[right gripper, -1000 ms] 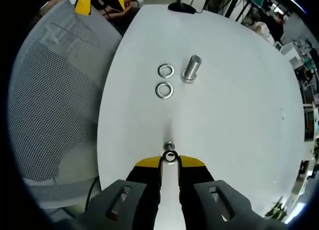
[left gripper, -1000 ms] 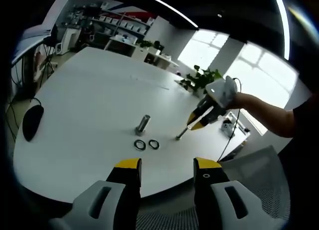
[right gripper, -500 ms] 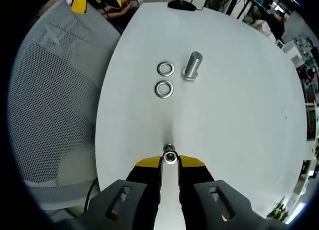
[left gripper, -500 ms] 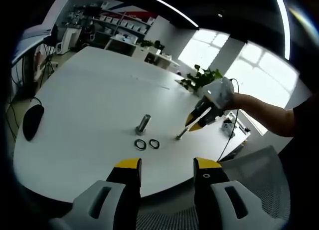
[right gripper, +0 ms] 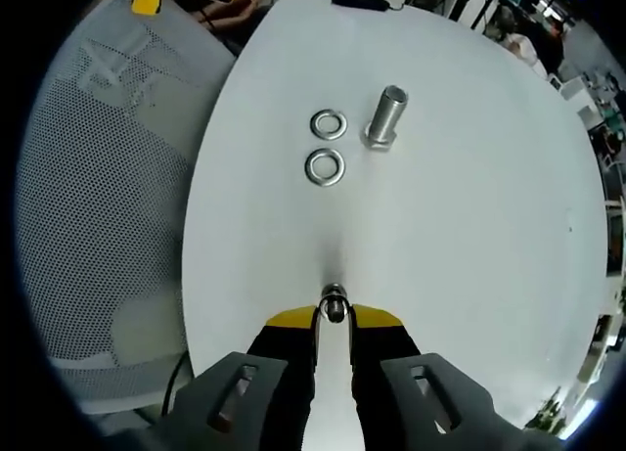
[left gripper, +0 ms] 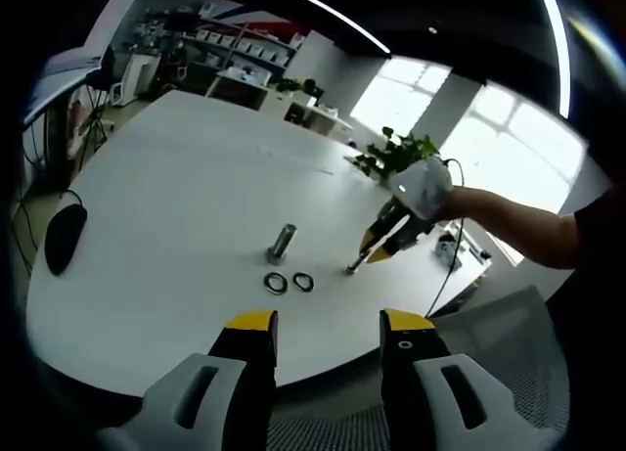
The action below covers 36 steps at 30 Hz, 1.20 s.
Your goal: Place the washer onto the threaded stud by aligning its center hole with the stud, sliding it down to the base, and recovering from edge contact or off-axis alignment until the washer reaches the visible bottom stop.
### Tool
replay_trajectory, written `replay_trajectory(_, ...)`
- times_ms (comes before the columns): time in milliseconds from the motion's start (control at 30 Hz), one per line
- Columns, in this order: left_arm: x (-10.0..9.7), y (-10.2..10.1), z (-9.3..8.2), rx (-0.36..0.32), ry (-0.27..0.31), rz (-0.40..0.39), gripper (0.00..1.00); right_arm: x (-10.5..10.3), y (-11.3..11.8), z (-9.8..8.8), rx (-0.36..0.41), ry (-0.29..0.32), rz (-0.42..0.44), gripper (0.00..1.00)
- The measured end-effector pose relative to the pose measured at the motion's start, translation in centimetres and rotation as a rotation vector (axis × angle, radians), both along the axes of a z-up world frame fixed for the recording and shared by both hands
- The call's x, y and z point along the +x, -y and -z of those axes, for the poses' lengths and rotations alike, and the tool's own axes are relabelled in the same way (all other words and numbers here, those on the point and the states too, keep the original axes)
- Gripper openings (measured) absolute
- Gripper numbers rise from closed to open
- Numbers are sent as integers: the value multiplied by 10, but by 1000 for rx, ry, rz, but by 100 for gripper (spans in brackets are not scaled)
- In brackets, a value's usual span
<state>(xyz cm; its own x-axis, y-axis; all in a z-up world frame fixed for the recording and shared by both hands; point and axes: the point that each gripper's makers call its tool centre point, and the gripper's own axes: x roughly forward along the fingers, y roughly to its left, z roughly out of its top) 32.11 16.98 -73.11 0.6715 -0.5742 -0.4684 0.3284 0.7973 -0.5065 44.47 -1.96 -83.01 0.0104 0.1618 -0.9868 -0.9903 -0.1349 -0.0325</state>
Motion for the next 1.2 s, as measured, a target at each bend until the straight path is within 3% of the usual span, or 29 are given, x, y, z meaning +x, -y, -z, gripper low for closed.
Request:
replay_trajectory(333, 0, 0, 0, -1, -1, 1, 40, -1, 2, 15, -8, -10, 12, 13)
replay_trajectory(1000, 1, 0, -1, -5, 2, -5, 40, -1, 3, 27, -16, 0, 10, 14)
replay_trajectory(1200, 1, 0, -1, -5, 3, -5, 40, -2, 1, 19, 18, 5, 24, 23)
